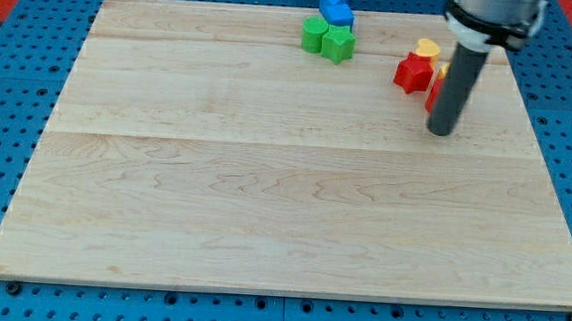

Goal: Move the green blocks parallel left to the red blocks

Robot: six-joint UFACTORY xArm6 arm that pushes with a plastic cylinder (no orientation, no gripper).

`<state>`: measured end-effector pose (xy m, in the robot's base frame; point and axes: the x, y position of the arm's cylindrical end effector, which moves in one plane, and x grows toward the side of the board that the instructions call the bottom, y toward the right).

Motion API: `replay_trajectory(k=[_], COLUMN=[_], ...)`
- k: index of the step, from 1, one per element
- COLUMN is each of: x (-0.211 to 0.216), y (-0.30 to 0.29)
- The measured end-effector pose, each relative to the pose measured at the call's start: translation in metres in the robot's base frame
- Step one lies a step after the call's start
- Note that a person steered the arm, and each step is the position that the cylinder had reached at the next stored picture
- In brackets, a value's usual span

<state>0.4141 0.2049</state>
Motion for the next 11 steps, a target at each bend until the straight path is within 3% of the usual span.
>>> replay_trajectory(k=[1,2,3,4,5,7,8,10,11], x=[-0.041,-0.142,-0.2,-0.223,-0.223,-0.209,-0.18,-0.115,-0.113], y=[0.098,0.104,0.068,0.035,0.035,-0.097,-0.116,-0.216,-0.227])
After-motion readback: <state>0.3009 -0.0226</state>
